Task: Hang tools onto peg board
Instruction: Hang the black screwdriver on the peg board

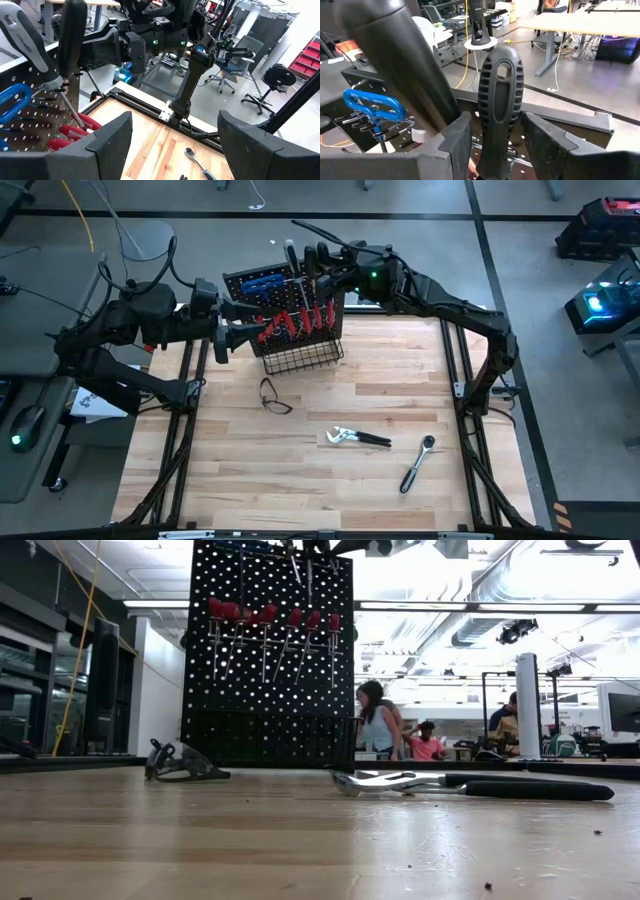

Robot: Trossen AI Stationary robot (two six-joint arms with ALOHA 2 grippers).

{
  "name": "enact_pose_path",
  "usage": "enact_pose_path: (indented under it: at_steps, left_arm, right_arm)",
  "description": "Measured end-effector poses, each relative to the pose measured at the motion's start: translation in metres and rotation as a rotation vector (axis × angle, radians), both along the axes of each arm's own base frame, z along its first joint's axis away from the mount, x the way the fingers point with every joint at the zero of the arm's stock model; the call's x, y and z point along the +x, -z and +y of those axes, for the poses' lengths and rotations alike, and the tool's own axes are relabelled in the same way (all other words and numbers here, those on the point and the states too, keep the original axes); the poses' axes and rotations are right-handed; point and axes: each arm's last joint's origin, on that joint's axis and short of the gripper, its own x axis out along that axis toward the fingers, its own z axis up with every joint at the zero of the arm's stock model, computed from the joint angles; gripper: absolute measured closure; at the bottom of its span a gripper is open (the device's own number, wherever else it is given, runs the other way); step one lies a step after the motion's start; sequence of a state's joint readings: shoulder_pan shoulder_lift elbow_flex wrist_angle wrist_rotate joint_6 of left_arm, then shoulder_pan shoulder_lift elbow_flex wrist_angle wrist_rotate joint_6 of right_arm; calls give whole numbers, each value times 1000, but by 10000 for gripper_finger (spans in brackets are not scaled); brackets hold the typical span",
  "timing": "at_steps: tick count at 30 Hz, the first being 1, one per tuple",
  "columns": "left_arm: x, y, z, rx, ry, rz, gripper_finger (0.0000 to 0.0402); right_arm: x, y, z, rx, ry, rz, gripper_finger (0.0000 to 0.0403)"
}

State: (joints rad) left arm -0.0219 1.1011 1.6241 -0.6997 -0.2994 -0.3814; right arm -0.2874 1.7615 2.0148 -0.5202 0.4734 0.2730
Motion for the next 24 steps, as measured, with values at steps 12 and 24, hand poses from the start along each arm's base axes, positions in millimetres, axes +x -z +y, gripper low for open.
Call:
enact_pose_path:
  at_steps: [12, 24]
  left_arm:
    - [0, 1, 0, 0, 1, 13, 133]
    - [0, 1, 0, 1, 1, 15, 133]
  right_arm:
    - [0, -5, -1, -36, 3, -28, 238]
    - [-8, -7, 3, -27, -16, 13, 238]
